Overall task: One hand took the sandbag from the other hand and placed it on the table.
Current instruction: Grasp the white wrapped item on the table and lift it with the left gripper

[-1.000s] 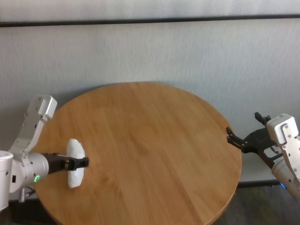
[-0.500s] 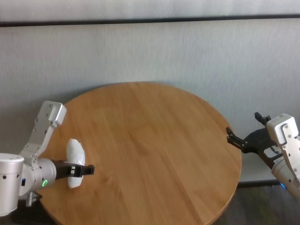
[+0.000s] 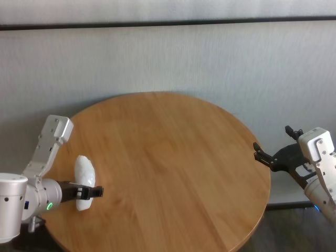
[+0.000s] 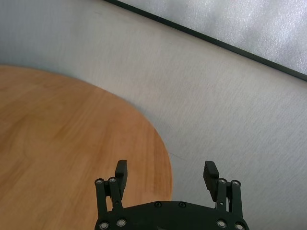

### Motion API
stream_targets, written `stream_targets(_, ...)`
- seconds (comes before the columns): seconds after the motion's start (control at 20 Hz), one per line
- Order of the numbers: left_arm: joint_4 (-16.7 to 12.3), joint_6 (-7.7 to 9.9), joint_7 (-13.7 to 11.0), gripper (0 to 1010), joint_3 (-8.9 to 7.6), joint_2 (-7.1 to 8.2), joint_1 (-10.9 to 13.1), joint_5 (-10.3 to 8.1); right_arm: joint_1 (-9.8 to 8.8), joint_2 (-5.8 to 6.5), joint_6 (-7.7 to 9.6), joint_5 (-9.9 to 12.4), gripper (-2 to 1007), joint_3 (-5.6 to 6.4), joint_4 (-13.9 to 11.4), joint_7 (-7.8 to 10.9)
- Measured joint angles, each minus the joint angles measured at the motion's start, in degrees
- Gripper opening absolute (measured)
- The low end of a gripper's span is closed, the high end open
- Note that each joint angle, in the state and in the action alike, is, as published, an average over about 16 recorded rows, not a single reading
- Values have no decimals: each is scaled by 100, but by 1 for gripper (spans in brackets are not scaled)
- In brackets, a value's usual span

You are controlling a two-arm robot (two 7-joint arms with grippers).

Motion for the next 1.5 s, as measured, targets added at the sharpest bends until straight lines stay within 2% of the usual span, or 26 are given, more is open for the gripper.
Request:
stream_targets(0.7, 287, -78, -165, 1002, -23, -81, -94, 167, 0, 0, 0, 0, 1001, 0, 0, 0)
stream_targets(1.5, 561, -128, -304, 1002, -185, -203, -174, 274, 0, 0, 0, 0, 1001, 0, 0, 0)
